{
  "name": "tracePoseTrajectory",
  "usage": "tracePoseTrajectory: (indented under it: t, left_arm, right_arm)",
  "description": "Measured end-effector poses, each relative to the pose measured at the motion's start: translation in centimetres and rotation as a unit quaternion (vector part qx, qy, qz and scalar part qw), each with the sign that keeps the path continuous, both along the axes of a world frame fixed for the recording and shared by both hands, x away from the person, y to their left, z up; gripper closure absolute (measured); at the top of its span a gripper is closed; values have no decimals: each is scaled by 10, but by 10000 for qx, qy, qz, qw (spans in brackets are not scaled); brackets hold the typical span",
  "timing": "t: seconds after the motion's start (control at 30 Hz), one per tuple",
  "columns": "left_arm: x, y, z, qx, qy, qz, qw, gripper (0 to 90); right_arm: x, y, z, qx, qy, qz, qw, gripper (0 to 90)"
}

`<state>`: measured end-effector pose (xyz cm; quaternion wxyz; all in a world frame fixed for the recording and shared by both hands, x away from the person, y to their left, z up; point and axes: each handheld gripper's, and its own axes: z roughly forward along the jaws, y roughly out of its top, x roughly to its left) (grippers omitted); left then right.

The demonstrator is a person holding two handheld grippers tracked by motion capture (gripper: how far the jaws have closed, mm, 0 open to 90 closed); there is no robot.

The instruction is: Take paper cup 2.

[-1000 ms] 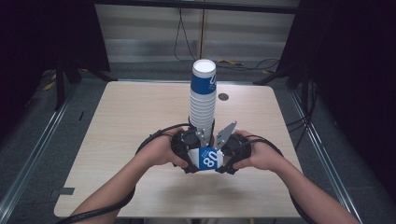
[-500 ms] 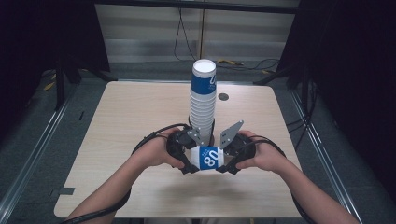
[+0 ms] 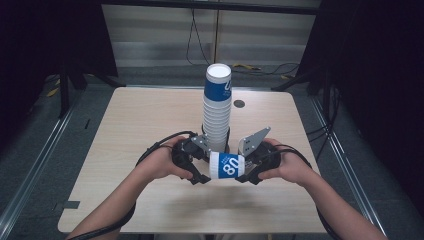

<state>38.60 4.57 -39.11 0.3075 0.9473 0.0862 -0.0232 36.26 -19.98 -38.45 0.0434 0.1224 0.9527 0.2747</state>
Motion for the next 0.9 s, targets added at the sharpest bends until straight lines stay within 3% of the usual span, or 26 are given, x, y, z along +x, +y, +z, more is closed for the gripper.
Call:
tracePoseTrajectory:
  t: [0.17,0.57,0.77,0.9]
  left_arm:
    - [1,5,-2,-169,11,96,9998,173]
    - [3,14,0,-614,61,309,9976,172]
    - [4,16,1,-761,69,426,9962,169]
    - [5,16,2,-762,43,361,9964,169]
  right_arm:
    - [1,-8,2,274,42,-118,9995,319]
    - [1,-14,3,489,-4,-258,9985,319]
    - [0,-14,3,506,41,-281,9983,319]
    - [2,-13,2,542,11,-250,9982,319]
